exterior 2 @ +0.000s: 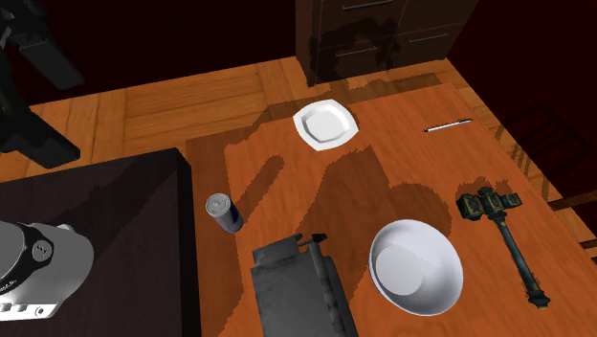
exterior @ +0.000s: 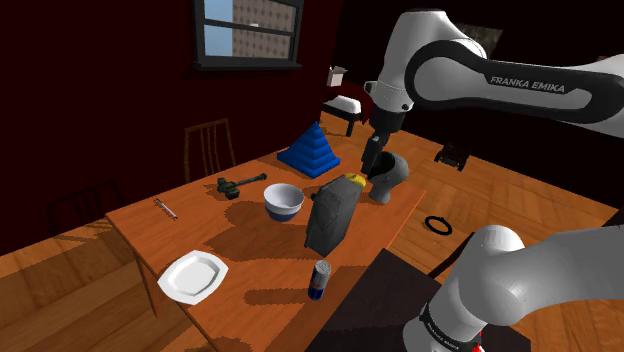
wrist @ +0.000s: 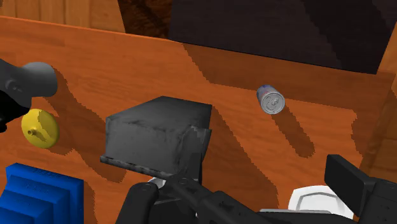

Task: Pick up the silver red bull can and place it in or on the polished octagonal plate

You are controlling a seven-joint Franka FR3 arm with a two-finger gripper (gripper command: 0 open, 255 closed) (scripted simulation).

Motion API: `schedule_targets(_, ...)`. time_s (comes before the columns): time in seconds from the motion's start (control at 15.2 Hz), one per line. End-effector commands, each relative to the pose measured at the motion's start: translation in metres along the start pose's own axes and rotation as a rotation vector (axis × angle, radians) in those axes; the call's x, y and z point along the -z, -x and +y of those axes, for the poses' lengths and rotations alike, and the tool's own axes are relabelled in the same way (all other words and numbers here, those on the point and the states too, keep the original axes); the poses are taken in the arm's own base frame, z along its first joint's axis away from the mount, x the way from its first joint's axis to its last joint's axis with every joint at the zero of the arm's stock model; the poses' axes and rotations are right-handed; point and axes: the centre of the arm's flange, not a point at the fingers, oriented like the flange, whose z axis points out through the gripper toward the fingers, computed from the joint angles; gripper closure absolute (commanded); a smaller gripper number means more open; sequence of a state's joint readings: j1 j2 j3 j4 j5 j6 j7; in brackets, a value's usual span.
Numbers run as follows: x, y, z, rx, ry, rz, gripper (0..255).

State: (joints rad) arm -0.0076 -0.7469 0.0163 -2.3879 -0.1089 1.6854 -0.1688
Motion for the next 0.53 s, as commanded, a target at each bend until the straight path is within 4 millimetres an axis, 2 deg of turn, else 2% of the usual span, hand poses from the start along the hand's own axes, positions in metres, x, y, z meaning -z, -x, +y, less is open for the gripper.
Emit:
schedule_targets(0.0,0.0,0.0,0.0,0.0,0.0,0.0,0)
schedule_targets(0.46,-0.087,-0.01,-0.031,-0.02,0.01,-0.007,0)
